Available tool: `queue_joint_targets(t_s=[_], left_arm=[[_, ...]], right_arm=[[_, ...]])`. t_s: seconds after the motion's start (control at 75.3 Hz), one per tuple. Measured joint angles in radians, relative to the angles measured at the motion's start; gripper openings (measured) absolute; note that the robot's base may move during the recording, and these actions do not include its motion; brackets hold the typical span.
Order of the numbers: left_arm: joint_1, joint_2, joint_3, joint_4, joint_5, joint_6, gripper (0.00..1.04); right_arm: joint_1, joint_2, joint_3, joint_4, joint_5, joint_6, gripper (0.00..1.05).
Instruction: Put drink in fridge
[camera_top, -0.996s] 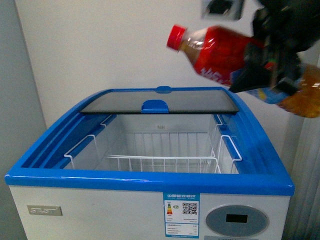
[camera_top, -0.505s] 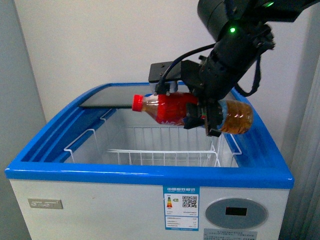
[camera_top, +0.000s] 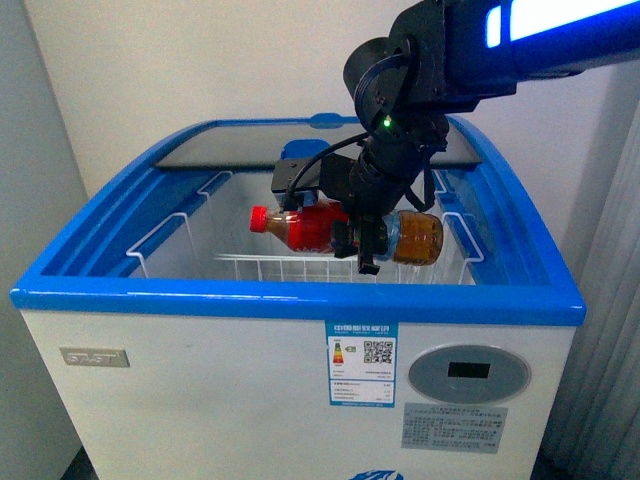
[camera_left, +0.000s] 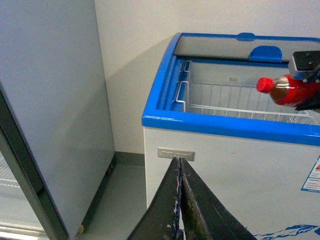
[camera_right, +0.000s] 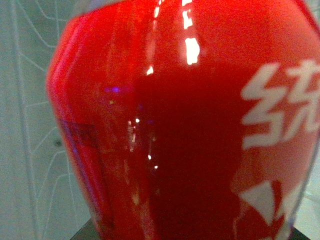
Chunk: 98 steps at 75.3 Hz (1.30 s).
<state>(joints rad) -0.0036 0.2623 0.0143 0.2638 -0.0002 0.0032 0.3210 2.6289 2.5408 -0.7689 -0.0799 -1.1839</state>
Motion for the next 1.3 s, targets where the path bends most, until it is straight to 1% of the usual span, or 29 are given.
queue_joint_targets(t_s=[0.027,0.04,0.066,0.159,0.359,0.412,0.425,0.491,0.531,0.544,0.677,0.783,0.797,0.85,0.89,0.916,0.969,0.996,1.049,1.089,1.155,1.222,1.301], left_arm=[[0.0,-0.01,0.0,-0.009,0.0,0.0,0.03],[0.0,-0.013,0.0,-0.012,0.0,0.0,0.03],[0.0,-0.021,0.0,-0.021,0.0,0.0,0.03],[0.0,-0.042,0.0,-0.044,0.0,0.0,0.03],[0.0,-0.092,0.0,-0.093,0.0,0.0,0.03],[0.0,-0.142,0.0,-0.164,0.001,0.0,0.03],[0.0,-0.171,0.0,-0.203,0.002,-0.001,0.03],[0.0,-0.235,0.0,-0.253,0.0,-0.001,0.03],[0.0,-0.247,0.0,-0.257,0.0,-0.001,0.03],[0.0,-0.251,0.0,-0.259,0.0,-0.001,0.03],[0.0,-0.256,0.0,-0.262,0.0,-0.001,0.03],[0.0,-0.256,0.0,-0.262,0.0,-0.001,0.03],[0.0,-0.256,0.0,-0.262,0.0,-0.001,0.03],[0.0,-0.256,0.0,-0.262,0.0,-0.001,0.03],[0.0,-0.256,0.0,-0.262,0.0,-0.001,0.03],[0.0,-0.256,0.0,-0.262,0.0,-0.001,0.03],[0.0,-0.256,0.0,-0.262,0.0,-0.001,0.03],[0.0,-0.256,0.0,-0.262,0.0,-0.001,0.03],[0.0,-0.256,0.0,-0.262,0.0,-0.001,0.03],[0.0,-0.256,0.0,-0.262,0.0,-0.001,0.03],[0.0,-0.256,0.0,-0.262,0.0,-0.001,0.03],[0.0,-0.256,0.0,-0.262,0.0,-0.001,0.03],[0.0,-0.256,0.0,-0.262,0.0,-0.001,0.03]], right_arm=[[0.0,0.014,0.023,-0.011,0.002,0.002,0.35],[-0.002,0.05,0.076,-0.036,0.006,0.007,0.35],[-0.003,0.073,0.108,-0.05,0.008,0.007,0.35],[-0.008,0.127,0.192,-0.089,0.009,0.021,0.35],[-0.005,0.198,0.302,-0.081,0.037,0.019,0.35],[-0.002,0.194,0.272,-0.039,0.038,0.021,0.35],[-0.002,0.187,0.261,-0.024,0.037,0.021,0.35],[0.002,0.141,0.159,0.044,0.04,0.021,0.35],[0.005,0.113,0.103,0.076,0.05,0.021,0.42],[0.006,0.103,0.083,0.08,0.05,0.023,0.46],[0.008,0.084,0.065,0.057,0.015,0.032,0.68],[0.008,0.025,0.048,0.043,-0.053,0.084,0.96],[0.008,-0.002,0.026,0.058,-0.066,0.102,0.98],[0.004,-0.076,-0.039,0.109,-0.089,0.153,0.97],[-0.005,-0.172,-0.138,0.188,-0.106,0.217,0.97],[-0.017,-0.266,-0.243,0.267,-0.105,0.274,0.97],[-0.041,-0.41,-0.414,0.389,-0.063,0.384,0.97],[-0.058,-0.493,-0.515,0.454,-0.023,0.45,0.97],[-0.085,-0.597,-0.647,0.525,0.033,0.547,0.97],[-0.116,-0.703,-0.779,0.57,0.09,0.655,0.97],[-0.161,-0.854,-0.962,0.561,0.139,0.811,0.97],[-0.209,-1.032,-1.163,0.512,0.13,0.964,0.97],[-0.237,-1.221,-1.346,0.45,0.103,1.096,0.97]])
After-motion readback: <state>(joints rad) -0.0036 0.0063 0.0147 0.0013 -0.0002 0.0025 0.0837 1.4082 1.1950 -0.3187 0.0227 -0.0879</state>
